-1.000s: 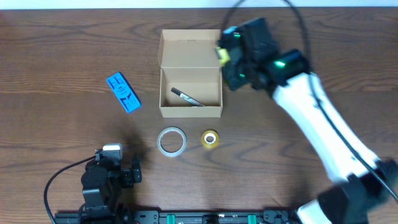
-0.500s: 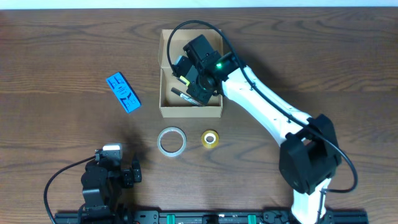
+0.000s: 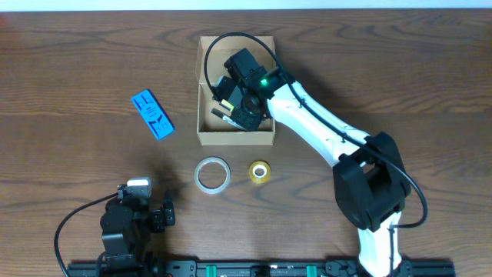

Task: Pack container
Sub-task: 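Carry the highlighter into the box and release it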

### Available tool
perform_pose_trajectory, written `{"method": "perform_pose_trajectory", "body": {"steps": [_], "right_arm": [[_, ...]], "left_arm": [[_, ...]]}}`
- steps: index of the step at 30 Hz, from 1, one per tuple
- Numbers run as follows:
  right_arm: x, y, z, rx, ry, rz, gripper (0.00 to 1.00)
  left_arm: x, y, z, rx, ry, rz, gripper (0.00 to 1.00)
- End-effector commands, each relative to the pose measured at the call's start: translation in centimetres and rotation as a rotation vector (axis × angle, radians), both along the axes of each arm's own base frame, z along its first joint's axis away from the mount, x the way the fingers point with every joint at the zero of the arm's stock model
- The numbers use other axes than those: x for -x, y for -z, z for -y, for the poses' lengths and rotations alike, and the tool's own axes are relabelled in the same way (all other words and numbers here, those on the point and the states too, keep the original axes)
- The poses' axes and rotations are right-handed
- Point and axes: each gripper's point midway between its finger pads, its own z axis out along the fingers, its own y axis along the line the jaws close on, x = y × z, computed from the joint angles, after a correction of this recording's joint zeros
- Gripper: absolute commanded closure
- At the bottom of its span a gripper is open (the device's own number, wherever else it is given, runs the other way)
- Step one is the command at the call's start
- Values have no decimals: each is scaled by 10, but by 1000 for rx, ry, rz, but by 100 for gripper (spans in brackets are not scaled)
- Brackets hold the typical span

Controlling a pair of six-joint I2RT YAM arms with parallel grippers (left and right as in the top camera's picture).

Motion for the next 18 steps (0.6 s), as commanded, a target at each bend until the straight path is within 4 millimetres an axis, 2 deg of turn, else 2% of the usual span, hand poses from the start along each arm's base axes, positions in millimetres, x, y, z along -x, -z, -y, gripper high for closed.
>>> {"method": "perform_pose_trajectory", "body": {"steps": [1,5,9,14,18], "right_arm": [[-4,-1,-8,-8,-19,13,52],[-5,-4,-8,-14,-19,22,48],[-10,-21,-12,-40,-9,49,47],[-15,-72,-16,-110,44,107,48],[-7,-123,-9,-190,134,138,46]], "left_arm": [[2,7,0,-16,11,-18,5],[2,7,0,-15,11,-18,5],[2,7,0,-16,11,-18,5],[2,7,0,-16,11,-18,5],[2,7,0,-16,11,-18,5]]}}
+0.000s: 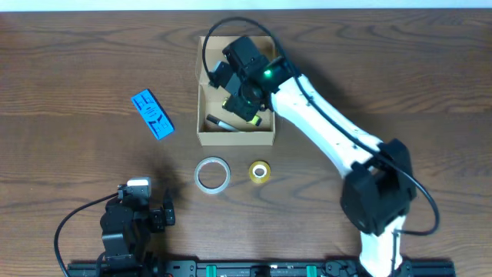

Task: Pack container
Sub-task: 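Carry the highlighter into the box and release it, then move the right gripper to the yellow tape roll and grasp it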

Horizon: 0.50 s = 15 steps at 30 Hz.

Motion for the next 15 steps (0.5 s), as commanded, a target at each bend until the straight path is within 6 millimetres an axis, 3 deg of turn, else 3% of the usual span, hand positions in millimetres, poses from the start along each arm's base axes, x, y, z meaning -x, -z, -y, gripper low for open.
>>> {"method": "perform_pose_trajectory", "body": {"steps": [1,4,8,11,15], "right_arm": [[7,-77,2,-134,101,82,44],[24,-106,15,-167,147,84,41],[44,-125,41,-145,219,83,40],[57,-127,60,-111,275,73,40],[73,-115,79,-90,347,51,40]], "left_arm": [[2,7,0,-16,11,-18,5],[2,7,0,-16,11,-18,5],[2,7,0,-16,11,-18,5],[2,7,0,-16,11,-18,5],[2,7,0,-16,11,-18,5]]}}
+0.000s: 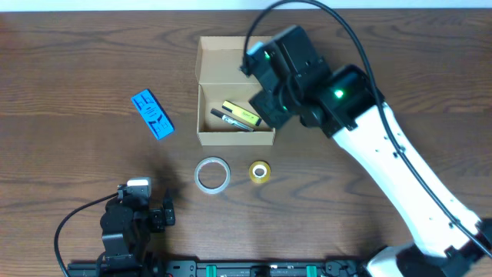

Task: Pack container
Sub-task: 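Move the right gripper to the yellow tape roll and grasp it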

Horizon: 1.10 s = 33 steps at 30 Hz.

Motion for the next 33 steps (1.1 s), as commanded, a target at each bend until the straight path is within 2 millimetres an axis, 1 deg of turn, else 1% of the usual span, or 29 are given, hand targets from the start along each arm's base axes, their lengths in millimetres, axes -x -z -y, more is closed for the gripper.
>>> {"method": "perform_pose_trajectory", "body": {"steps": [1,6,7,11,15,19,22,27,30,33], "right_arm": [[13,20,19,20,113,-46,40],[36,54,38,-6,229,-114,40],[44,64,44,-17,268,-132,40],[63,90,57,-49,380,-185,40],[82,122,69,-54,479,-251,40],[96,154,64,-72,526,-308,39],[102,170,59,-109,582,-325,41],[104,186,49,-189,694,-323,44],[102,193,49,-200,750,-289,43],[101,201,43,-210,774,-279,44]], "left_arm": [[2,7,0,-16,11,-18,5],[2,7,0,-16,11,-18,5],[2,7,0,-16,11,-18,5],[2,7,0,-16,11,-18,5],[2,7,0,-16,11,-18,5],[2,7,0,-16,11,-18,4],[2,7,0,-16,11,-18,5],[2,7,0,-16,11,-18,5],[2,7,0,-16,11,-18,5],[2,7,0,-16,11,-18,5]]}}
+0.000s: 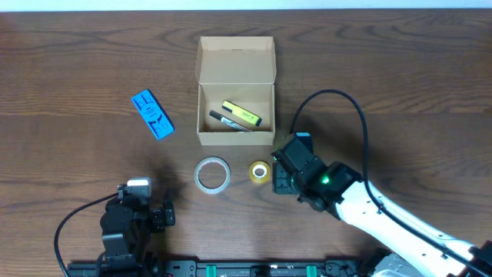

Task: Pack container
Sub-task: 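Move the right gripper to the yellow tape roll and grasp it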

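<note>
The open cardboard box (202, 108) stands at the table's middle back, its lid flap folded away. A yellow highlighter (241, 115) and a black pen (228, 121) lie inside it. In front of the box sit a yellow tape roll (260, 171) and a larger clear tape roll (212, 174). A blue packet (152, 115) lies to the box's left. My right gripper (278, 171) is low, just right of the yellow roll, open and holding nothing. My left gripper (167, 215) rests at the front left, fingers together.
The right arm's white link (384, 223) stretches from the front right corner toward the rolls. The left arm's cable (73, 219) loops at the front left. A black rail (246, 269) runs along the table's front edge.
My right gripper was high over the box's right side. Now it is down in front of the box beside the yellow tape roll. The highlighter and pen lie unmoved in the box.
My right gripper was down inside the box over the highlighter and pen, and still there a moment later. Then it stood above the box with both items left inside. Now it is beside the yellow roll. The left arm never moved.
</note>
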### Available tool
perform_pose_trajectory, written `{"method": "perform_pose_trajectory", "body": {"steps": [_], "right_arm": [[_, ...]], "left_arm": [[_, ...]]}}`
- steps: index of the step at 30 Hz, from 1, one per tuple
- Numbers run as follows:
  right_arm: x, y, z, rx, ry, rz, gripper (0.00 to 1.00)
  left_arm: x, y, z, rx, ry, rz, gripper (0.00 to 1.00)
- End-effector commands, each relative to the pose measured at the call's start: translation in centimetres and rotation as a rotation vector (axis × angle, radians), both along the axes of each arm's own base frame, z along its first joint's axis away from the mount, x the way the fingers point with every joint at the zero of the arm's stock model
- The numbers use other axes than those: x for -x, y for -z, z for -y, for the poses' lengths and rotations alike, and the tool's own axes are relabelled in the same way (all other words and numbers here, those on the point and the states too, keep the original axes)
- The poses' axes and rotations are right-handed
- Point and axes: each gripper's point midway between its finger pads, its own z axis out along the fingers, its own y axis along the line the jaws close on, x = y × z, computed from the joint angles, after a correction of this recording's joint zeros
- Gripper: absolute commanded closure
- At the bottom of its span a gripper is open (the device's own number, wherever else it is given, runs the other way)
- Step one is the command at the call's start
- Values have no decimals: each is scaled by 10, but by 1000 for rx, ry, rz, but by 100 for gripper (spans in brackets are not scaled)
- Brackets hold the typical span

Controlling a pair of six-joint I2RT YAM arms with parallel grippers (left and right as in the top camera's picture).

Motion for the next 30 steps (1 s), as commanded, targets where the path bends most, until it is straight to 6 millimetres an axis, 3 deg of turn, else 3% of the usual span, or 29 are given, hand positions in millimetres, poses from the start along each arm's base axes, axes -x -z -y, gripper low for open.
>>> {"method": "perform_pose_trajectory", "body": {"steps": [1,5,12,30], "right_arm": [[-1,12,-1,11,97,2,44],[-4,23,-12,-3,111,-5,45],[-2,50,-11,32,171,-64,46],[-15,72,-29,0,165,-50,52]], "left_arm": [[2,7,0,-15,11,-18,5],[2,7,0,-15,11,-18,4],[2,7,0,-15,11,-18,5],[2,7,0,-15,11,-18,5]]}}
